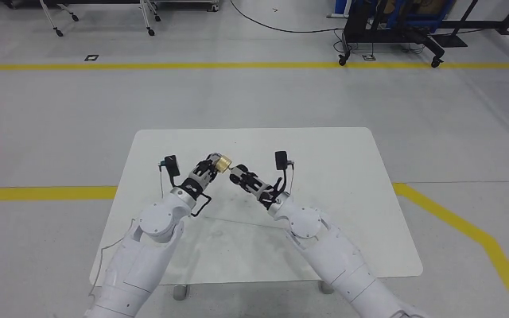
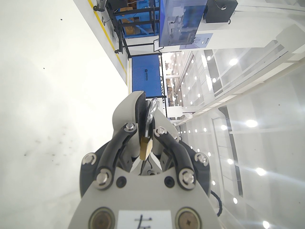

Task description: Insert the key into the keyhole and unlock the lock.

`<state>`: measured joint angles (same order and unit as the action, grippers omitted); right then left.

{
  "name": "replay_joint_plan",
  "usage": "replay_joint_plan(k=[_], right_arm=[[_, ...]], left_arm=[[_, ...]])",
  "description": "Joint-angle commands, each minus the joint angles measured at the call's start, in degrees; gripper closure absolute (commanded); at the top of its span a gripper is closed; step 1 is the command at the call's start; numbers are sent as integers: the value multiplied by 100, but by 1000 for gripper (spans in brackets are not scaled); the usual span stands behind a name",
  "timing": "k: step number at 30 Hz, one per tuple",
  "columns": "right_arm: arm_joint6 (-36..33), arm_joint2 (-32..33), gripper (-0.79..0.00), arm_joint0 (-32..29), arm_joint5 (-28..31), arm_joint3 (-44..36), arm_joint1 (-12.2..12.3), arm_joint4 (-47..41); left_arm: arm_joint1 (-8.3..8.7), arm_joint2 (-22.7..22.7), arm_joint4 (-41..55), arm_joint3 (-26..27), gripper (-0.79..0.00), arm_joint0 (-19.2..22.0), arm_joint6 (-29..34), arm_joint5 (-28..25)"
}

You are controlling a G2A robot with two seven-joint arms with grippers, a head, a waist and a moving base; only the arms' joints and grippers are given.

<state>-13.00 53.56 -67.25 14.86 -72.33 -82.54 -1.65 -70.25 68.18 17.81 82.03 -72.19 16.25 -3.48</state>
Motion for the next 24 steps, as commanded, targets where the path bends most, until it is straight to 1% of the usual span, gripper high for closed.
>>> replay_joint_plan(k=[1,9,10,11,12,18,20,21,22,24], right_arm=[[18,-23,0,18,-4,17,-12,22],[82,-59,0,77,17,113,-64,7],[77,-51,-357,75,38,120,-68,-27],[62,-38,-542,73,57,125,-71,-68],[49,-22,-785,70,79,130,-72,-91],[18,119,-785,-22,237,52,-46,-66],[-10,158,-622,-71,264,-3,-35,-63],[-65,166,-570,-103,275,-36,-35,-133],[-150,179,-449,-130,271,-58,-35,-257],[-360,205,-391,-159,228,-72,-40,-573]], left_arm=[[-4,-11,-41,14,0,-7,12,-6],[-20,21,-139,40,0,-26,9,-36],[-20,34,-142,38,0,-27,9,-36],[-21,47,-146,37,0,-27,5,-37],[-23,58,-145,37,0,-29,4,-38],[-32,115,-147,39,0,-29,22,-50],[-35,140,-140,47,0,-40,11,-87],[-36,153,-147,53,0,-45,5,-117],[-37,162,-158,60,0,-53,6,-148],[-37,181,-184,68,0,-68,22,-216]])
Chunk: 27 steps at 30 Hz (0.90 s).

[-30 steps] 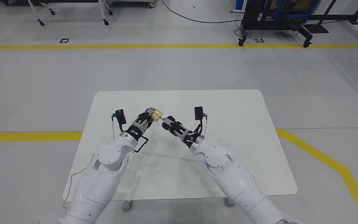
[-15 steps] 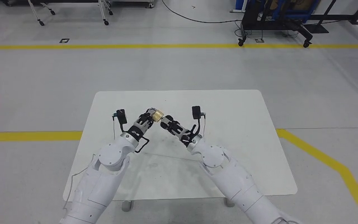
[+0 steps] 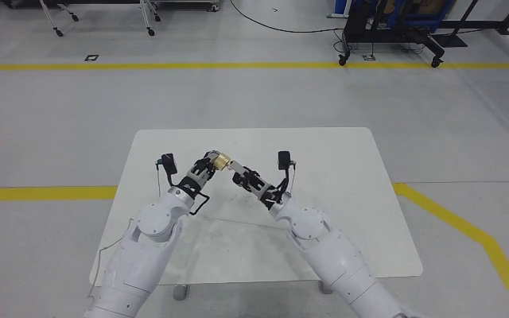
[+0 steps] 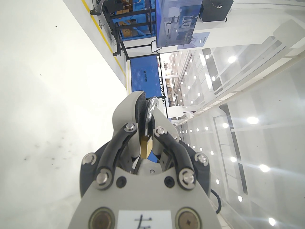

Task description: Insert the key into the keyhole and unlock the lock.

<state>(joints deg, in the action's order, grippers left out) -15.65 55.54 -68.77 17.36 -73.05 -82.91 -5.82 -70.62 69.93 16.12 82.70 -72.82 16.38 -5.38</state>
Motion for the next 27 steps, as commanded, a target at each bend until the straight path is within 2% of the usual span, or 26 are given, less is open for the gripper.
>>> replay_joint_plan(k=[1,4,11,17,19,20,21,22,27], right_arm=[[-232,20,-391,-13,-57,5,-9,-366],[-480,60,-363,31,-104,62,-18,-702],[-596,37,-262,120,-111,198,-52,-894],[-602,11,-243,172,-117,278,-75,-901],[-589,7,-203,181,-106,294,-80,-874],[-587,7,-154,182,-104,297,-82,-873],[-595,7,-40,183,-96,301,-85,-882],[-597,8,0,185,-94,304,-86,-883],[-649,16,0,185,-107,323,-98,-972]], left_arm=[[-1,15,-18,3,0,-14,18,-42],[-3,37,-29,26,0,-32,51,-88],[-11,73,-55,49,0,-61,108,-129],[-18,73,-135,69,0,-75,154,-134],[-22,77,-153,72,0,-79,159,-144],[-22,77,-167,74,0,-79,161,-148],[-24,79,-179,74,0,-79,167,-148],[-26,80,-183,76,0,-79,168,-151],[-32,79,-223,90,0,-82,221,-200]])
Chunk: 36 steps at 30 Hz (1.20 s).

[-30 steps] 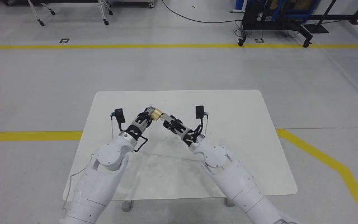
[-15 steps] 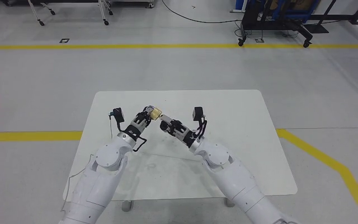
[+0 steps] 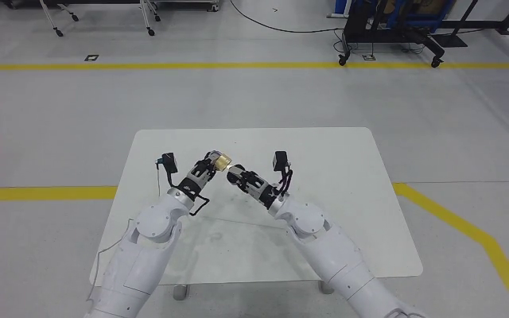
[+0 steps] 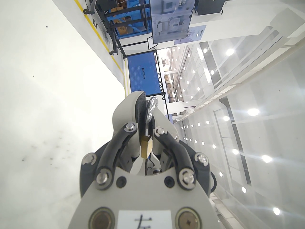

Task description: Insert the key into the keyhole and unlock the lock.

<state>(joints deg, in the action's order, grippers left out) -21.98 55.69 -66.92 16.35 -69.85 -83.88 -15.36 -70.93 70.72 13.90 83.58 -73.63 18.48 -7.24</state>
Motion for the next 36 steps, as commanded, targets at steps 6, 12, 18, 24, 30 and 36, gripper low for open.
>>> replay_joint_plan(k=[6,12,18,24,30,36], right_arm=[[-540,92,0,-37,-157,-9,-29,-941],[-701,186,0,-30,-157,31,-20,-1110],[-712,203,0,-59,-140,30,-16,-1070],[-955,219,0,-83,-336,27,-26,-1423],[-1519,334,0,-85,-784,62,-18,-2128],[-1658,412,0,-102,-907,60,-1,-2283]], left_arm=[[-3,13,-24,4,0,-4,182,-187],[-4,19,-89,-5,0,-16,282,-271],[-5,3,-230,13,0,-23,336,-345],[-2,26,-398,33,0,-32,331,-544],[18,68,-769,58,0,-61,334,-781],[30,144,-875,60,0,-74,317,-878]])
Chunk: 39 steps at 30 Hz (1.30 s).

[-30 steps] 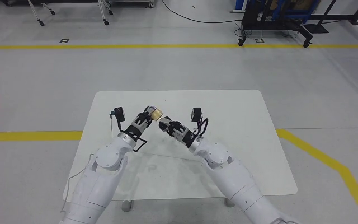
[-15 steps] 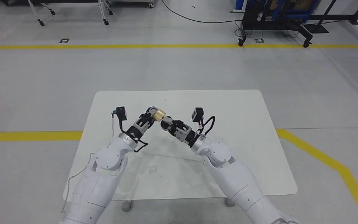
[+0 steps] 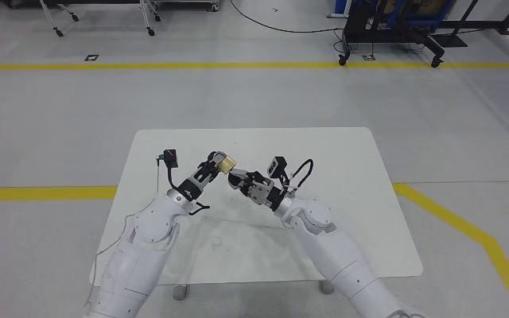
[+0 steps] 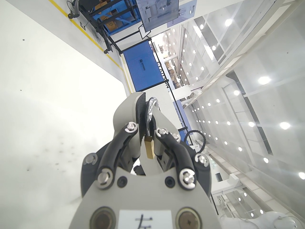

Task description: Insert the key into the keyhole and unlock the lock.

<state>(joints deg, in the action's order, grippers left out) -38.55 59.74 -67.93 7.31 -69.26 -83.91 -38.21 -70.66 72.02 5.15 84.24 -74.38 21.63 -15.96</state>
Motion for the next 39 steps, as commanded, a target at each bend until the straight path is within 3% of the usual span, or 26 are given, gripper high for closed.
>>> replay_joint_plan(k=[1,4,5,8,14,16,19,32,39], right_arm=[[13,16,0,-2,9,-4,6,27],[76,24,0,-14,71,-33,14,139],[116,24,-99,-11,109,-39,20,239],[138,17,-179,-21,158,-71,27,354],[146,23,-77,-36,203,-110,41,475],[212,10,-71,4,365,-136,68,943],[440,-50,0,-21,638,-194,98,1640],[1001,-186,0,-85,1243,-342,115,2651],[1094,-208,0,-72,1286,-328,100,2596]], left_arm=[[3,28,3,-11,0,3,8,-12],[2,58,97,-27,0,4,34,-12],[1,60,139,-32,0,6,64,1],[-6,75,389,-68,0,27,182,84],[-11,103,556,-123,0,69,290,142],[-12,109,583,-135,0,79,315,151],[-13,114,639,-152,0,93,364,195],[-20,88,687,-183,0,115,497,302],[-24,79,677,-180,0,117,506,311]])
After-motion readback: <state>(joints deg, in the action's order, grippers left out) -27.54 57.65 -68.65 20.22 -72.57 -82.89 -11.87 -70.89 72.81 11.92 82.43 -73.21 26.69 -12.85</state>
